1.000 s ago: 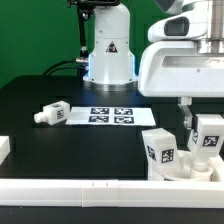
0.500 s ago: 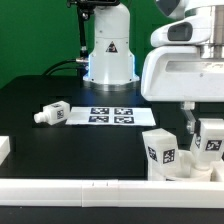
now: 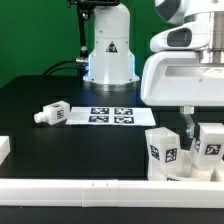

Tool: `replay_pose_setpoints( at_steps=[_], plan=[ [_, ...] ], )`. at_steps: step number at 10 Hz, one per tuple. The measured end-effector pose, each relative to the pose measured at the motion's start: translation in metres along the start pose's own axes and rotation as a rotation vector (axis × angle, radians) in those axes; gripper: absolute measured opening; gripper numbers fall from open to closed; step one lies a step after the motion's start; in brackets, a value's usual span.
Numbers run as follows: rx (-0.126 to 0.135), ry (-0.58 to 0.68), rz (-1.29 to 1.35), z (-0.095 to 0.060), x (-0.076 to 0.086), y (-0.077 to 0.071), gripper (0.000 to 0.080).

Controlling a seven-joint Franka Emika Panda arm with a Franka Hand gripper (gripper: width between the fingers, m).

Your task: Assemble stool

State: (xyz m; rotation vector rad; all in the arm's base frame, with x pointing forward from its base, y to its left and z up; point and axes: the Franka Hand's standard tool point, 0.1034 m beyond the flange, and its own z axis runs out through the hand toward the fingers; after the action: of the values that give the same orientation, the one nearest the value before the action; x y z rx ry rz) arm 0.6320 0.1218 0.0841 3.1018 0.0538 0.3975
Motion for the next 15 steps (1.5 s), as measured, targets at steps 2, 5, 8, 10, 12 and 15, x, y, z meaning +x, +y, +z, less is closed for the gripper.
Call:
replay_pose_setpoints(
  at_steps=[2,5,8,10,12,15],
  plan=[
    [-0.001,0.001,-0.002,0.0,0.0,0.0,0.0335],
    [-0.001,0.0,-0.002,0.0,0.0,0.0,0.0605],
    [0.005,-0.044,0.04,-0.006,0.014,0.002,0.0647],
    [-0.003,-0.226,0.099,-0.004,0.012,-0.002,0.0649],
    [-0.025,-0.355,0.108,0.003,0.009,-0.007,0.0649],
    [-0.04,-0.375,0.141,0.005,0.008,-0.005,0.0523]
  ],
)
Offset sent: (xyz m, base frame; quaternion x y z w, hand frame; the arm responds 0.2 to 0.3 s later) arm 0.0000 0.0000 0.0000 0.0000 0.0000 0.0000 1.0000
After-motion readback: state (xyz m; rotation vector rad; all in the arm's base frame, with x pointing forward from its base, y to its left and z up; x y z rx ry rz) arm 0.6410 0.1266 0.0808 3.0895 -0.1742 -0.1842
